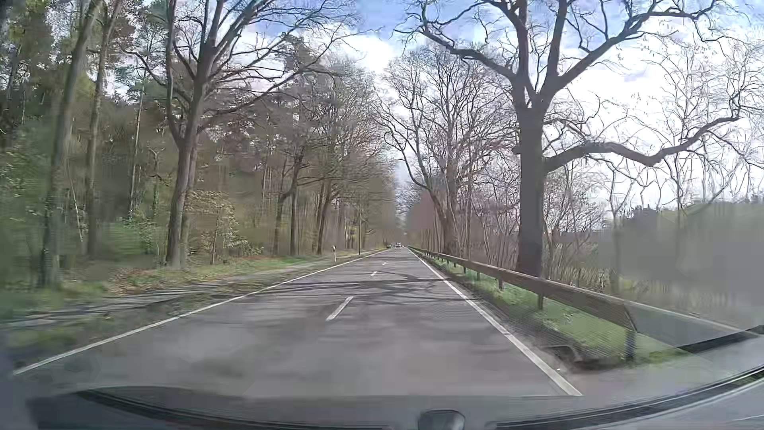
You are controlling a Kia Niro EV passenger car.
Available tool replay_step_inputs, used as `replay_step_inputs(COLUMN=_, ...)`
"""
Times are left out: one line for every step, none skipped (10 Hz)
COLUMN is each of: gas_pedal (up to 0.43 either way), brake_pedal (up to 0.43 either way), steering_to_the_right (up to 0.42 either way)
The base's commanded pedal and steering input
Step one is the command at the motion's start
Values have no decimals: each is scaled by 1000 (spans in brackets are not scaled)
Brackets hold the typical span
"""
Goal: Follow the waypoints while adhering to traffic rules and regulations
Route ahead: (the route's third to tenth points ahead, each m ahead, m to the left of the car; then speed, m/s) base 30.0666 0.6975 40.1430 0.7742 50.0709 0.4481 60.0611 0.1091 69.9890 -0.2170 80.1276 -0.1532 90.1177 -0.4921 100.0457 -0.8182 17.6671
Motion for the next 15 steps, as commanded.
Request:
replay_step_inputs(gas_pedal=79, brake_pedal=0, steering_to_the_right=0)
replay_step_inputs(gas_pedal=79, brake_pedal=0, steering_to_the_right=0)
replay_step_inputs(gas_pedal=79, brake_pedal=0, steering_to_the_right=0)
replay_step_inputs(gas_pedal=79, brake_pedal=0, steering_to_the_right=0)
replay_step_inputs(gas_pedal=79, brake_pedal=6, steering_to_the_right=0)
replay_step_inputs(gas_pedal=79, brake_pedal=6, steering_to_the_right=0)
replay_step_inputs(gas_pedal=67, brake_pedal=0, steering_to_the_right=0)
replay_step_inputs(gas_pedal=59, brake_pedal=0, steering_to_the_right=0)
replay_step_inputs(gas_pedal=59, brake_pedal=0, steering_to_the_right=0)
replay_step_inputs(gas_pedal=59, brake_pedal=0, steering_to_the_right=0)
replay_step_inputs(gas_pedal=47, brake_pedal=0, steering_to_the_right=0)
replay_step_inputs(gas_pedal=47, brake_pedal=0, steering_to_the_right=1)
replay_step_inputs(gas_pedal=47, brake_pedal=0, steering_to_the_right=1)
replay_step_inputs(gas_pedal=47, brake_pedal=0, steering_to_the_right=1)
replay_step_inputs(gas_pedal=47, brake_pedal=0, steering_to_the_right=1)
